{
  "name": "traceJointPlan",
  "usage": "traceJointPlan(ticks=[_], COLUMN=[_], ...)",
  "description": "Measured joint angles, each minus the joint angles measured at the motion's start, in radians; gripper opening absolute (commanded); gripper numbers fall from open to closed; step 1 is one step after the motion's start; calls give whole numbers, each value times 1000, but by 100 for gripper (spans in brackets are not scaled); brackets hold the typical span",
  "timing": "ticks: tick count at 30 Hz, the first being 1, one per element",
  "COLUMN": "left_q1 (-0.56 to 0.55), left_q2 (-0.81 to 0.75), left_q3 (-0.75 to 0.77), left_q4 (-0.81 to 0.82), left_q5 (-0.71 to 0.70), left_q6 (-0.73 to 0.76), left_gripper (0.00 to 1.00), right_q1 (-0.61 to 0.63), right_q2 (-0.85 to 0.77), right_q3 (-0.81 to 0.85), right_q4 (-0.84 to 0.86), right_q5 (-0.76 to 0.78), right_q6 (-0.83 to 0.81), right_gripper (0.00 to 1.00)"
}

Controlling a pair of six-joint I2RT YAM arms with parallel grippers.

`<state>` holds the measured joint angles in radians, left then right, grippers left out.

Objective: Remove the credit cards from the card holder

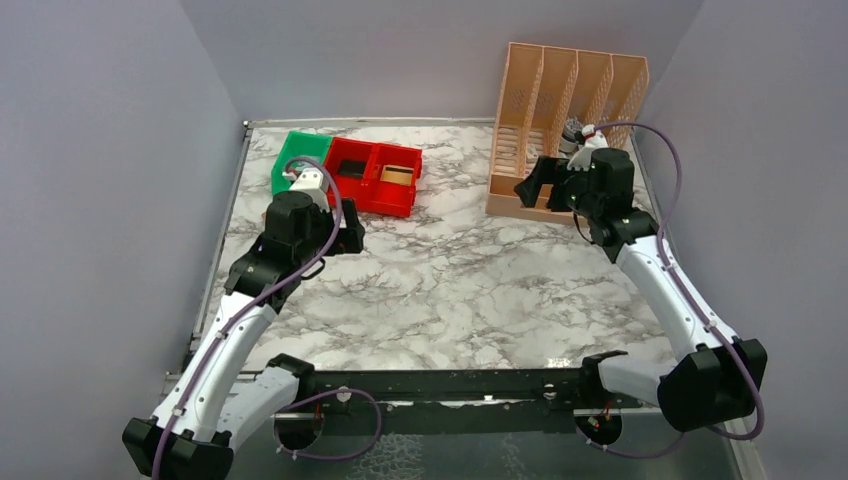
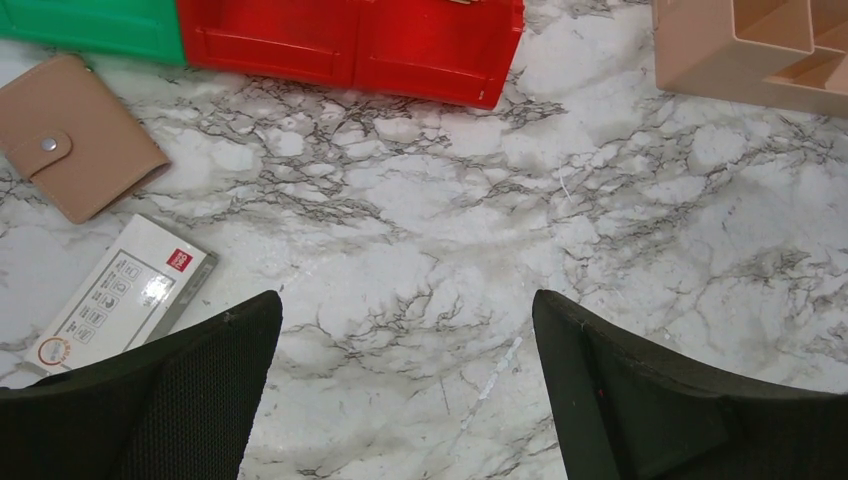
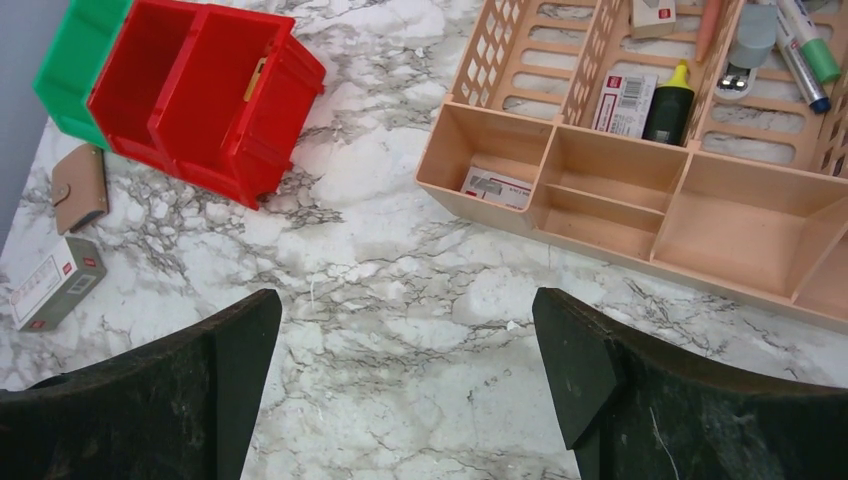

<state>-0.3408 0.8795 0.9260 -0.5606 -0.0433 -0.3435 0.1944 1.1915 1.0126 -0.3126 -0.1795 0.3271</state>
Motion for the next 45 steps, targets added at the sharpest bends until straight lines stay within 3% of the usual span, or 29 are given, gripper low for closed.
traceJointPlan(ticks=[8,15,28,38,45], left_q1=[2,2,2,3,6], left_q2=[-36,-127,-137,-83,-42], left_q3=[-72,-179,-235,-235,-235], left_q4=[20,66,108,112,117], left_q5=[-72,-143,-173,-172,-171], left_q6=[-6,-14,-21,-22,-21], left_gripper=[99,99,99,99,99], right_q1=[0,0,-50,-207,-223], right_q2=[14,188,505,671,774], right_q3=[12,140,388,517,572], right_q4=[-2,-18,-111,-145,-152], right_q5=[-23,-83,378,417,436], right_q6=[-26,-62,-78,-63,-51], right_gripper=[99,99,99,99,99])
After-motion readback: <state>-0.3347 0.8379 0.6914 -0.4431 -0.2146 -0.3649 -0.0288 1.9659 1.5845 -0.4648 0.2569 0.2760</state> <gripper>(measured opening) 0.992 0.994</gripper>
